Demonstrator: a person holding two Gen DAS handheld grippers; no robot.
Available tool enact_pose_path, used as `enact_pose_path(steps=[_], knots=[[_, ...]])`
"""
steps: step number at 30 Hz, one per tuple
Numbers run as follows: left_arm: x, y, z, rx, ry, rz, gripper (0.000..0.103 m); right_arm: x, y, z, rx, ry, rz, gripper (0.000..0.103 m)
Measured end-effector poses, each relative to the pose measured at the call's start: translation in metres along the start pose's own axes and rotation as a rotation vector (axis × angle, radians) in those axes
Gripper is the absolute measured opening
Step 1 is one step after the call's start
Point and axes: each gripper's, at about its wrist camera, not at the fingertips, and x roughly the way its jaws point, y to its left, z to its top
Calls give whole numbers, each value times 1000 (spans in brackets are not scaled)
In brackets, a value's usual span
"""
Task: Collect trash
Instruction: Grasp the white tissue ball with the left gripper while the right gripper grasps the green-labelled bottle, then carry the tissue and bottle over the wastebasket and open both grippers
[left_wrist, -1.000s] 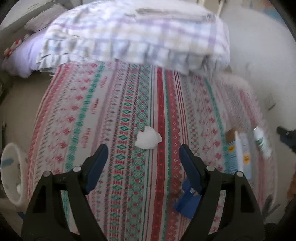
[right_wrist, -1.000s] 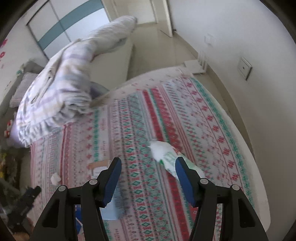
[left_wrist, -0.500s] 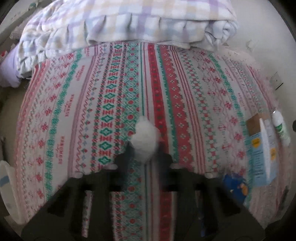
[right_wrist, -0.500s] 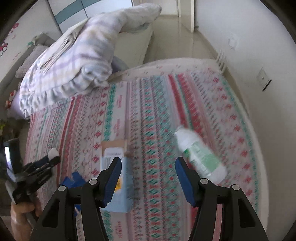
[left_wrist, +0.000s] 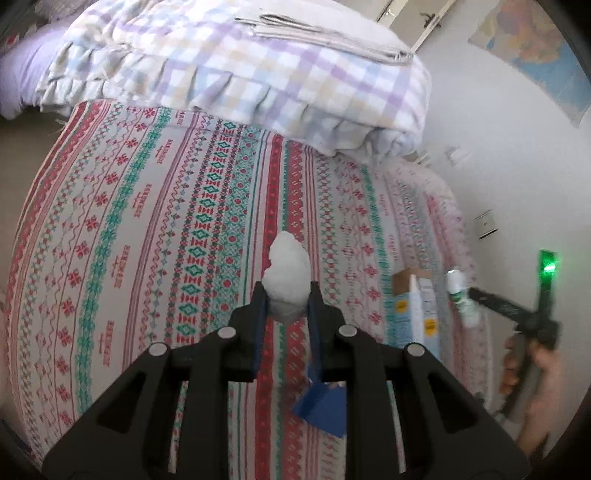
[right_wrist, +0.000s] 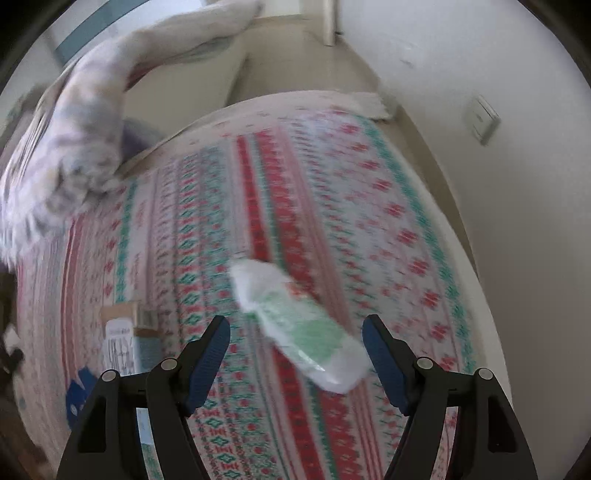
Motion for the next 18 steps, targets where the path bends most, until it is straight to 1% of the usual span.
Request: enact_pose_path(steps=[1, 3, 4, 5, 6, 7, 9, 11, 14, 16, 18], knots=[[6, 12, 5, -11, -3, -12, 22, 3, 8, 0, -38, 1, -28, 76], [-8, 22, 6, -36, -24, -19, 22, 12, 18, 1, -95, 5, -82, 76], [-9, 26, 6, -43, -30, -16, 22, 18, 20, 0, -113, 21, -101, 75], [-12, 31, 5, -56, -32, -10, 22, 24, 21, 1, -118, 38, -106, 68], [-14, 35, 5, -66, -29, -8, 22, 29, 20, 0, -117, 53, -104, 51], [-17, 39, 5, -80, -30, -11, 22, 29, 19, 0, -117, 54, -94, 50], [-21, 44, 7, -93, -41, -11, 22, 24, 14, -1, -96, 41, -30, 42], [-27, 48, 9, -105, -51, -29, 22, 11, 12, 3, -58, 4, 62, 40], [-36, 55, 11, -127, -65, -55, 22, -29, 12, 5, -14, -118, 191, 39], [-40, 57, 11, -134, -72, -55, 22, -44, 17, 0, -13, -159, 239, 39], [-41, 60, 12, -145, -73, -44, 22, -48, 25, 0, -17, -165, 277, 39]])
